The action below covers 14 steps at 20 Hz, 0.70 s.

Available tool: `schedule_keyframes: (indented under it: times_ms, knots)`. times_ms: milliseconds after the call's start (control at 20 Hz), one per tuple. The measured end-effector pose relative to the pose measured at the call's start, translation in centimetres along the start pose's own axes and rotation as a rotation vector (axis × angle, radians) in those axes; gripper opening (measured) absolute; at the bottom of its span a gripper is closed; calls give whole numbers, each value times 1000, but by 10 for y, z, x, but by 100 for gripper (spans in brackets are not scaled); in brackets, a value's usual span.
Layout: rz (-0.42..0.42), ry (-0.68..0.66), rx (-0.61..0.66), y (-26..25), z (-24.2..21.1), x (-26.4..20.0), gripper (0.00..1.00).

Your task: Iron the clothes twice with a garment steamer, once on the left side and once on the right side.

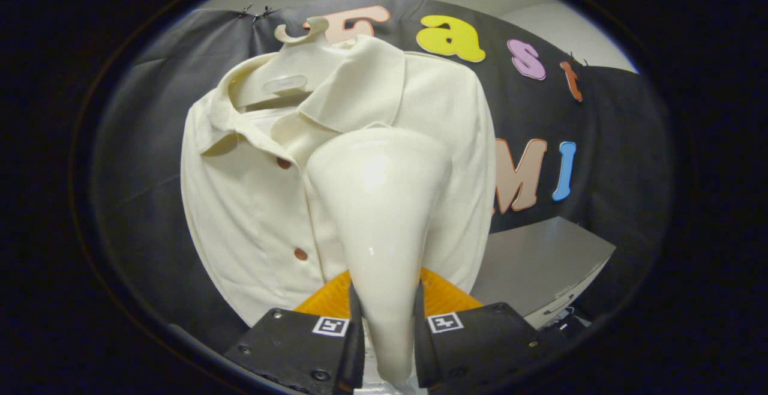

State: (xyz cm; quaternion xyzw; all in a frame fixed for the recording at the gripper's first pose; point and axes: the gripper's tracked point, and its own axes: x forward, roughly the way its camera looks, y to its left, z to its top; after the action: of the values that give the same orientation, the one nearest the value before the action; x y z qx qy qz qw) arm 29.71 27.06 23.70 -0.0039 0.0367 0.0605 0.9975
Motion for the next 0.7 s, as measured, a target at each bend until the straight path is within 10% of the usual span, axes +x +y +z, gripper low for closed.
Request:
schedule_keyframes:
  times_ms: [700]
  knots:
    - [-40,156,4,-16,-102,7,34]
